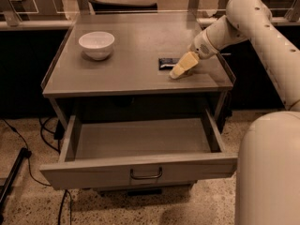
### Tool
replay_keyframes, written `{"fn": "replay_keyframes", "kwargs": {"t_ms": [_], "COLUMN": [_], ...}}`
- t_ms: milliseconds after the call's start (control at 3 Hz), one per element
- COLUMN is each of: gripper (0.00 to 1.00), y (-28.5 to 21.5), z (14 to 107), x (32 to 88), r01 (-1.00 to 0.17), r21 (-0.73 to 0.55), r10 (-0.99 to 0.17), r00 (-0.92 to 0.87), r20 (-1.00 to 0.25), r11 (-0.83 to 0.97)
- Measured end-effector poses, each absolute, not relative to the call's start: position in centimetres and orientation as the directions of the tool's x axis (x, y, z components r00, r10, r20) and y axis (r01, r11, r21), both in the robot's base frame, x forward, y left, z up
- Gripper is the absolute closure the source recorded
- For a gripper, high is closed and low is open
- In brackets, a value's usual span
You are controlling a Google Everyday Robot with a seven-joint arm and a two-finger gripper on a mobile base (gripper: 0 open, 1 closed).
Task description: Place rxbar blueberry into top drawer
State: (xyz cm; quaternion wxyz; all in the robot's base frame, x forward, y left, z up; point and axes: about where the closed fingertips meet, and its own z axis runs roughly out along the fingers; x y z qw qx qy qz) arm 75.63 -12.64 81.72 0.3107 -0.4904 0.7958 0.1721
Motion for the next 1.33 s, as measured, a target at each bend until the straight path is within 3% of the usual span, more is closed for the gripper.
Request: {"fn": "replay_keyframes", "kwargs": {"t_ms": [333,667,1000,1333], "gripper": [0.19,0.38,0.61,0.9], "y": [-12.64,-12.6,-12.61,-12.61], "z": [81.68,81.43,81.27,82.12], "x": [75.63,75.63,75.55,75.54], "r01": [-0.887,-0.887,-0.886,-0.886], "r21": [-0.03,-0.024,-0.017,-0.017], "r10": [-0.673,-0.673,-0.672,-0.673], "r00": [-0.327,-0.332,-0.338,-0.338], "r20": [-0.663,-0.661,-0.658,-0.658], "r11": [0.46,0.461,0.463,0.463]}}
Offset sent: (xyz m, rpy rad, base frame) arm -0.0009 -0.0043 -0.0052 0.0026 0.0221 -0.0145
